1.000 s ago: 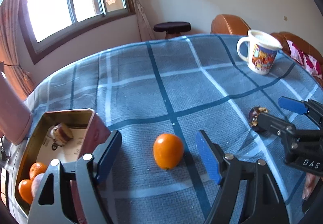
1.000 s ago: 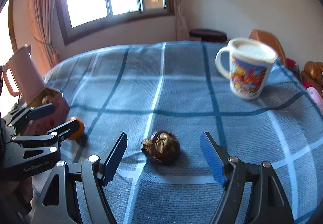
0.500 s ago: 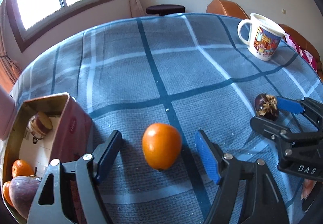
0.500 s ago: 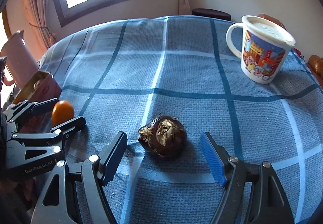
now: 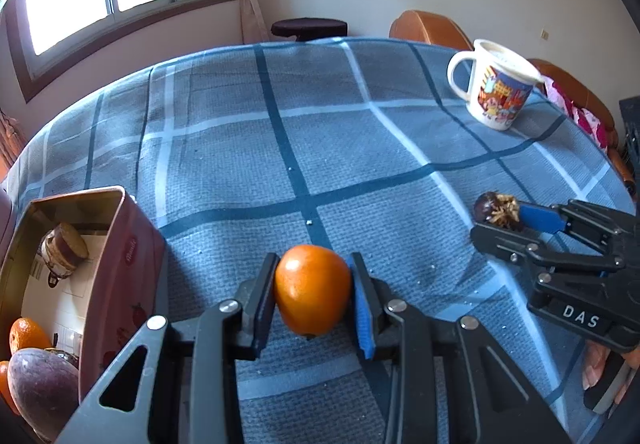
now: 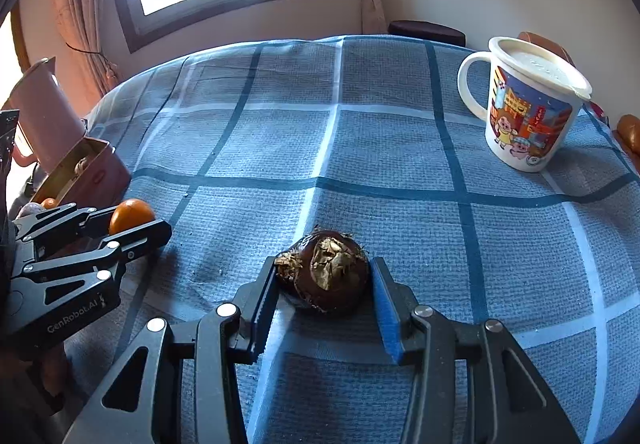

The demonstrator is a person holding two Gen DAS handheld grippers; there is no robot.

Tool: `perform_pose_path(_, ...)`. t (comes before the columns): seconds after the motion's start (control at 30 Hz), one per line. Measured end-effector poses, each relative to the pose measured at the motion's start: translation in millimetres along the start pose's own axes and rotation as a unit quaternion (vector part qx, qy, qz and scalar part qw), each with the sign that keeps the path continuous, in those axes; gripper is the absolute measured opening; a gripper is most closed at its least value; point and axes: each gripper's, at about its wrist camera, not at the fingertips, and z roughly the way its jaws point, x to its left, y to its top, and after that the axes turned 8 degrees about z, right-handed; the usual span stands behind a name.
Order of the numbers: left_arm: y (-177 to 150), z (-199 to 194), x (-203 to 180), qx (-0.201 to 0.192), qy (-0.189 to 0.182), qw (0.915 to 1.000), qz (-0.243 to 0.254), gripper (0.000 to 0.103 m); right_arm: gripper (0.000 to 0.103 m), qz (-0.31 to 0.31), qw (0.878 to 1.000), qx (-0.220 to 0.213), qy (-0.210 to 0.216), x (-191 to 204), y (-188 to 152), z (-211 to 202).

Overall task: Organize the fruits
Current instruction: 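Grasp the orange with the left tool while the right tool grasps the mangosteen, then lift both held fruits and carry them toward the pink tin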

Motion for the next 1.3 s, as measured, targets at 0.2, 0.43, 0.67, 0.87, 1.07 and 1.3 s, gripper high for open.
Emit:
perform_pose_path(0.2, 0, -8, 2, -0.021, 0.004, 0.9998, -0.004, 0.036, 0.047, -0.010, 1.000, -0.021, 0.003, 3, -2, -10)
perform_pose_path(0.43, -1, -20, -3, -0.053, 0.022, 0.9983, 0.008, 0.036, 0.047, -0.017, 0.998, -0.053, 0.011, 4, -4, -24)
perform_pose_path(0.67, -2, -29, -11, -0.072, 0.032, 0.9965, 0.026, 0.036, 0.047, -0.016, 0.997, -0.076, 0.018, 3, -5, -33)
perform_pose_path(0.87, -4, -33, -9, -0.083, 0.032, 0.9959, 0.019, 0.036, 0.047, -0.018, 0.995, -0.093, 0.021, 4, -6, -40)
perform_pose_path(1.07, -6, -39, -7, -0.095, 0.036, 0.9947, 0.011, 0.036, 0.047, -0.020, 0.993, -0.111, 0.023, 5, -8, -46)
perform_pose_path(1.3, -9, -46, -8, -0.111, 0.043, 0.9929, 0.010, 0.036, 0.047, -0.027, 0.991, -0.133, 0.017, 8, -10, -53)
